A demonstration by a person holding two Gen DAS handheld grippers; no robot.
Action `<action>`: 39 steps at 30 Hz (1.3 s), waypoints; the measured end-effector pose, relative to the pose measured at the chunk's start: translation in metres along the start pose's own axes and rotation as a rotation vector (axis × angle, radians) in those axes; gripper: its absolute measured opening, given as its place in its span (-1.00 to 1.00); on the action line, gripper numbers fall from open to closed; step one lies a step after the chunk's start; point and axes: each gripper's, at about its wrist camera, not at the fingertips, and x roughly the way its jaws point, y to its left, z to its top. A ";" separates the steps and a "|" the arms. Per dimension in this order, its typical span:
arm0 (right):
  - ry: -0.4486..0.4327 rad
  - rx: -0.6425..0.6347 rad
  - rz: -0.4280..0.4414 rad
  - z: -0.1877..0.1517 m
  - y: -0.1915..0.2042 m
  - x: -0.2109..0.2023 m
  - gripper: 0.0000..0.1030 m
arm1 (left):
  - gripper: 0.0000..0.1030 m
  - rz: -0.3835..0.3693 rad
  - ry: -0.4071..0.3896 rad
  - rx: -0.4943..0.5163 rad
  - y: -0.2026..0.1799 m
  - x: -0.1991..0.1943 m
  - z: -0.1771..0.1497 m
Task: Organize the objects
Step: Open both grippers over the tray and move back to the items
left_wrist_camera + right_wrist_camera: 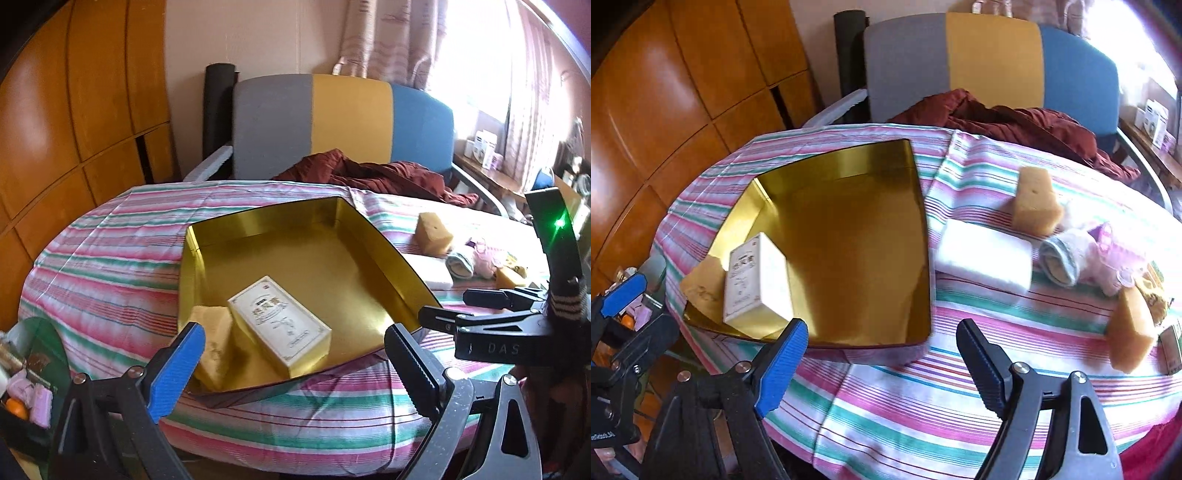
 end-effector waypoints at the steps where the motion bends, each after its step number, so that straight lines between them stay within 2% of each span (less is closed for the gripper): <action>1: 0.002 0.009 -0.005 -0.001 -0.005 0.000 0.63 | 0.92 -0.005 0.002 0.011 -0.003 0.001 0.001; 7: 0.013 0.098 -0.062 -0.004 -0.048 -0.002 0.63 | 0.93 -0.045 0.005 0.072 -0.023 0.009 0.012; 12: 0.002 0.177 -0.135 -0.002 -0.093 -0.013 0.63 | 0.93 -0.114 0.015 0.117 -0.044 0.020 0.029; 20: -0.046 0.231 -0.231 0.015 -0.155 -0.035 0.63 | 0.93 -0.197 0.052 0.348 -0.104 0.048 0.055; 24: -0.071 0.243 -0.264 0.026 -0.184 -0.042 0.63 | 0.93 -0.227 0.087 0.498 -0.136 0.068 0.062; 28: -0.116 0.283 -0.249 0.034 -0.218 -0.047 0.63 | 0.93 -0.256 0.143 0.638 -0.163 0.098 0.068; 31: -0.166 0.360 -0.207 0.031 -0.248 -0.052 0.63 | 0.93 -0.256 0.189 0.711 -0.177 0.121 0.070; 35: -0.164 0.515 -0.152 0.020 -0.280 -0.052 0.64 | 0.93 -0.241 0.244 0.778 -0.189 0.151 0.073; 39: -0.179 0.572 -0.130 0.017 -0.293 -0.058 0.64 | 0.93 -0.247 0.293 0.829 -0.200 0.173 0.075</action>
